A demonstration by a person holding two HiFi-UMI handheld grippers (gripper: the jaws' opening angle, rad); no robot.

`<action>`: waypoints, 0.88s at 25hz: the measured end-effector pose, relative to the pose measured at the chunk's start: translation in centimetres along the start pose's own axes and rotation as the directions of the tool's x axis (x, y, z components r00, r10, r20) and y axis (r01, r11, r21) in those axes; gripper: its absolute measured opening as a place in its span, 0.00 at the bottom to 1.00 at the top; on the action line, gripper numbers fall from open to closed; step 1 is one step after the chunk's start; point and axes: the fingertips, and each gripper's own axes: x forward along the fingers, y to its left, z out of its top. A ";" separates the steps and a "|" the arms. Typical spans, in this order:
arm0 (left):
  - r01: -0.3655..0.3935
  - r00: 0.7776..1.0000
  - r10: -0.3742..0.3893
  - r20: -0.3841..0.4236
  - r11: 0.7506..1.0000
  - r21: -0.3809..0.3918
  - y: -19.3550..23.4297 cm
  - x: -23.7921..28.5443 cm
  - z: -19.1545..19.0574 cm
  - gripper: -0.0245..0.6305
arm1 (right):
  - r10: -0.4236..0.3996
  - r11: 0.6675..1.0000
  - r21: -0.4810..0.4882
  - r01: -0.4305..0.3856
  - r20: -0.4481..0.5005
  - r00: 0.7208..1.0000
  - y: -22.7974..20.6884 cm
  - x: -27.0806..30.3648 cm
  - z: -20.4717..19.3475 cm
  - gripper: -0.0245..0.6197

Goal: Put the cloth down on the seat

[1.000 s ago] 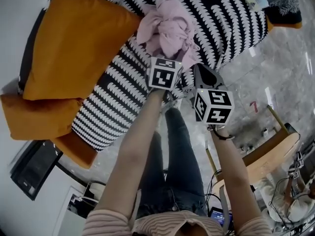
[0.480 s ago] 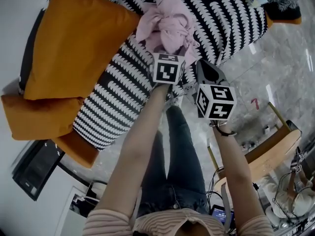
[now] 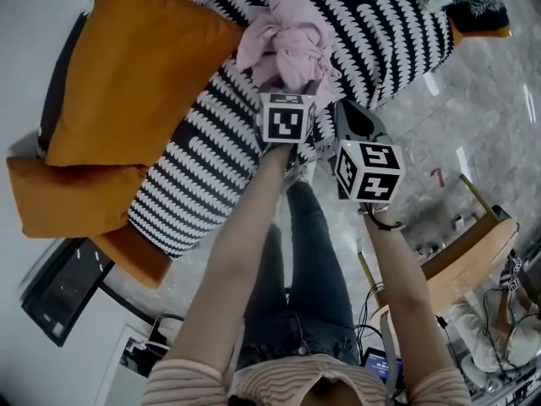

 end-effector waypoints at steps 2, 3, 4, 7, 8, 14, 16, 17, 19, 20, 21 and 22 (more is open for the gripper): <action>0.001 1.000 -0.001 0.008 1.000 0.000 0.0 -0.8 0.0 0.41 | -0.004 1.000 0.002 0.004 0.016 1.000 0.3 -0.6 0.4 0.05; 0.001 1.000 0.000 0.013 1.000 -0.002 -0.1 -1.4 0.0 0.41 | -0.004 1.000 0.006 0.003 0.027 1.000 0.4 -1.1 0.7 0.05; -0.001 1.000 0.001 0.019 1.000 -0.005 -0.1 -2.1 0.0 0.41 | -0.003 1.000 0.011 0.003 0.036 0.999 0.6 -1.6 0.9 0.05; -0.003 0.999 0.003 0.043 1.000 -0.007 -0.4 -4.0 0.2 0.41 | -0.004 1.000 0.026 0.002 0.056 0.998 1.0 -2.9 1.4 0.05; -0.002 0.999 0.002 0.051 1.000 -0.009 -0.4 -4.4 0.3 0.41 | -0.004 1.000 0.028 0.002 0.058 0.998 1.1 -3.1 1.5 0.05; 0.020 0.995 -0.019 0.097 1.000 -0.017 -0.5 -6.9 0.7 0.40 | -0.008 1.000 0.029 0.006 0.072 0.997 2.1 -4.4 1.7 0.05; 0.027 0.992 -0.026 0.121 1.000 -0.009 -1.0 -8.1 1.1 0.36 | -0.011 0.999 0.032 0.008 0.079 0.997 2.3 -5.2 1.9 0.05; 0.027 0.990 -0.027 0.137 1.000 -0.001 -1.1 -8.8 1.4 0.34 | -0.012 0.999 0.034 0.009 0.084 0.996 2.5 -5.6 2.0 0.05; 0.019 0.985 -0.021 0.174 1.000 0.015 -1.3 -10.4 2.0 0.26 | -0.011 0.999 0.039 0.008 0.096 0.995 2.9 -6.4 2.4 0.05; 0.014 0.981 -0.017 0.191 1.000 0.018 -1.3 -11.0 2.2 0.23 | -0.009 0.999 0.042 0.005 0.103 0.995 3.2 -6.8 2.5 0.05; 0.011 0.978 -0.015 0.208 1.000 0.021 -1.3 -11.7 2.3 0.19 | -0.007 0.999 0.045 0.002 0.111 0.994 3.3 -7.2 2.7 0.05; 0.010 0.975 -0.015 0.223 1.000 0.024 -1.4 -12.2 2.5 0.15 | -0.006 0.999 0.051 -0.001 0.121 0.993 3.3 -7.6 2.9 0.05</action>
